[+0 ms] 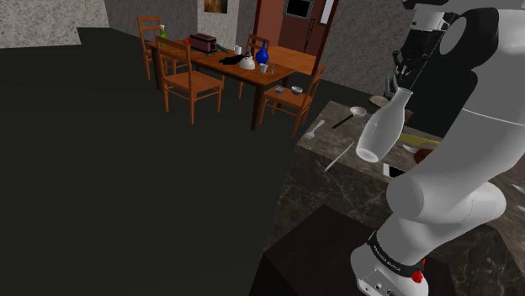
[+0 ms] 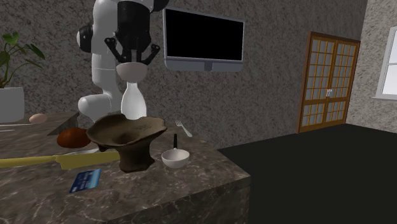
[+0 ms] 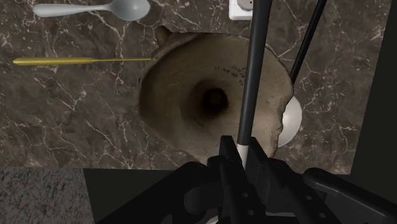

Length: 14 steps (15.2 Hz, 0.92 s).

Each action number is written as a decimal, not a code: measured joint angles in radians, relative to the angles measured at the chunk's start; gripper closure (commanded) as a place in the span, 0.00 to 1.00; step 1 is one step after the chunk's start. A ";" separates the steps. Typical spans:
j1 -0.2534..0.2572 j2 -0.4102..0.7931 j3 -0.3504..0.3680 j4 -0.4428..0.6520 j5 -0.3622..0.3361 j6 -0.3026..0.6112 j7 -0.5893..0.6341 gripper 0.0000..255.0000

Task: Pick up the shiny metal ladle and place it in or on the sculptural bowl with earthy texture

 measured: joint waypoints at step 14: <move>0.004 -0.063 -0.002 -0.254 -0.024 0.196 0.006 1.00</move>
